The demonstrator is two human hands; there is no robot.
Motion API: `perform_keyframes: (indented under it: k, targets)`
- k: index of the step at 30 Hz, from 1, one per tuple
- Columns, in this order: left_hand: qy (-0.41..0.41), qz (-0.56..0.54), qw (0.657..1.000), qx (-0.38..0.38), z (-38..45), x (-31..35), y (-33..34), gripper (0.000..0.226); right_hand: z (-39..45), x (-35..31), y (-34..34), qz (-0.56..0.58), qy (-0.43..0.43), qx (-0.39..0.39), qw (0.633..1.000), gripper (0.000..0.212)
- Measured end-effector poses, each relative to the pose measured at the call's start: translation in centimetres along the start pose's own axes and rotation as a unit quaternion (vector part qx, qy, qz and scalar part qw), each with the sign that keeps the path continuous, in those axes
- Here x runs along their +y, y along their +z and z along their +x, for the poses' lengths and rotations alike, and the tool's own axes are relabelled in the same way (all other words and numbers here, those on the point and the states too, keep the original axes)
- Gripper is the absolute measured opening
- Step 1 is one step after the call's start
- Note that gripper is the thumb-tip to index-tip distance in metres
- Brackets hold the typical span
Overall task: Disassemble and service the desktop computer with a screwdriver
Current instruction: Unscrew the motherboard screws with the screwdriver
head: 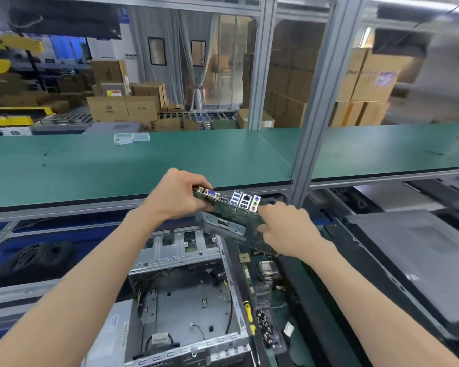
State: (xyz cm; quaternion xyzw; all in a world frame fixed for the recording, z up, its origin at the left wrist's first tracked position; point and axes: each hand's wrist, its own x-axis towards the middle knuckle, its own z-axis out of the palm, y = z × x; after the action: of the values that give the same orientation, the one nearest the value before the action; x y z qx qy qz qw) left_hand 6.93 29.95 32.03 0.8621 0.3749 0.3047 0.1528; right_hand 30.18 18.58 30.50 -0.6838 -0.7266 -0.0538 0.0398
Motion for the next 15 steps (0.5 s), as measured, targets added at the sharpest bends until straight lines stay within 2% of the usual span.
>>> perform_keyframes:
  k: [3,6,8,11,15]
  targets:
    - [-0.001,-0.002,0.999,0.035,1.9,0.8,4.3,0.054,-1.5,2.8,1.2,0.012,0.061,-0.008,0.998,0.032]
    - [-0.016,-0.009,0.999,0.033,3.3,2.1,8.9,0.080,-2.9,5.6,2.4,0.019,0.113,-0.008,0.993,0.024]
    - [-0.037,-0.033,0.998,0.033,4.1,3.3,11.8,0.089,-3.7,7.3,3.0,0.028,0.143,-0.012,0.989,0.018]
    - [-0.098,-0.081,0.991,0.037,5.4,5.1,15.6,0.088,-4.9,9.8,4.3,0.051,0.190,-0.024,0.980,0.015]
    - [-0.150,-0.176,0.973,-0.014,6.5,7.2,20.7,0.062,-6.4,12.8,6.6,0.069,0.259,-0.027,0.963,0.027]
